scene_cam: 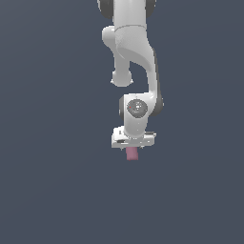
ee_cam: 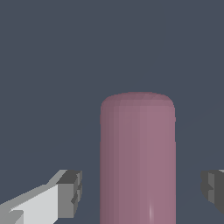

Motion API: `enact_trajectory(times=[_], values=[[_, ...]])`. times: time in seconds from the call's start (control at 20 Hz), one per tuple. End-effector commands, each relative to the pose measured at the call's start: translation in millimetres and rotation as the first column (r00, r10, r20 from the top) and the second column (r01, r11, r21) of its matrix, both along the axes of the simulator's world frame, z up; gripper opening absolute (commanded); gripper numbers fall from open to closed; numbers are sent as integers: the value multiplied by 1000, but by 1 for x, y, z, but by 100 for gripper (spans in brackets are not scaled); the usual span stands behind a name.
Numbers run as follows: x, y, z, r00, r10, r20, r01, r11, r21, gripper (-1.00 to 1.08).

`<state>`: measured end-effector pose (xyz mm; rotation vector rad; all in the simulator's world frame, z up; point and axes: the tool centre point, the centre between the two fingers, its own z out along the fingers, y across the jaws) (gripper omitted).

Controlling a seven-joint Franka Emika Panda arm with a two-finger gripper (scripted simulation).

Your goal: Pick up the object and move it to a goal position.

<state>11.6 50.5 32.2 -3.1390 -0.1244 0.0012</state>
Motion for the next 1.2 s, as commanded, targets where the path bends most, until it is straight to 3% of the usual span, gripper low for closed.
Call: enact_trajectory(times=[0.0,0.25,0.3,0.9,1.15], values=[[0,0,-10,1000,0,1,0,1000,0,100],[1,0,-17,1000,0,1,0,1000,0,100],[1,0,-17,1000,0,1,0,1000,0,-100],[1,-1,-16,1000,0,1,0,1000,0,-100],[-5,-16,-14,1000,0,1,0,1000,0,-100]])
